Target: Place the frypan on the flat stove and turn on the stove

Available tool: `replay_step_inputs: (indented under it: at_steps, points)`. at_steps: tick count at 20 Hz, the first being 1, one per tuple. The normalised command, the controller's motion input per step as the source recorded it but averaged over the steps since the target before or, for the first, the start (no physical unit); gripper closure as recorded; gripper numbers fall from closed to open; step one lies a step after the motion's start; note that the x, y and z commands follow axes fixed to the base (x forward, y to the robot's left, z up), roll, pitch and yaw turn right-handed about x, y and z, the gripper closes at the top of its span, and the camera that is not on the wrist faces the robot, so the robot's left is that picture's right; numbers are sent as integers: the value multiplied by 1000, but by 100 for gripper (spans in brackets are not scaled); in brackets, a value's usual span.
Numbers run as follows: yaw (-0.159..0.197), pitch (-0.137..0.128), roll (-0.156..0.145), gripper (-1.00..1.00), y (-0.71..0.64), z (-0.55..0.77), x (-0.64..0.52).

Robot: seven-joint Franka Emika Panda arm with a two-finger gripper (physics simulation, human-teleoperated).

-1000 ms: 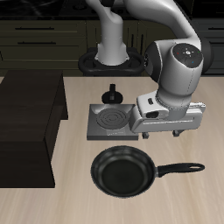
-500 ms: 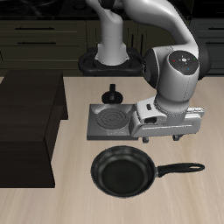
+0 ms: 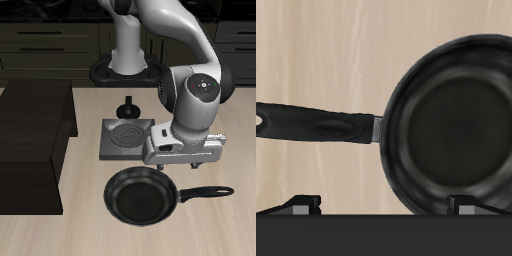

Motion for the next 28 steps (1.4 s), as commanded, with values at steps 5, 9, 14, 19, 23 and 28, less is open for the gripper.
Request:
replay_step_inputs:
  at_steps: [5, 9, 14, 19, 23, 28]
  points:
    - [47, -18, 21, -100, -2, -209, -75]
    - [18, 20, -11, -100, -62, -232, 15]
    - [3, 26, -5, -100, 6, -296, -43]
    - [0, 16, 9, -100, 6, -176, -22]
    - [-9, 21, 4, -100, -35, -131, 23]
    - [-3, 73, -22, -100, -118, -310, 18]
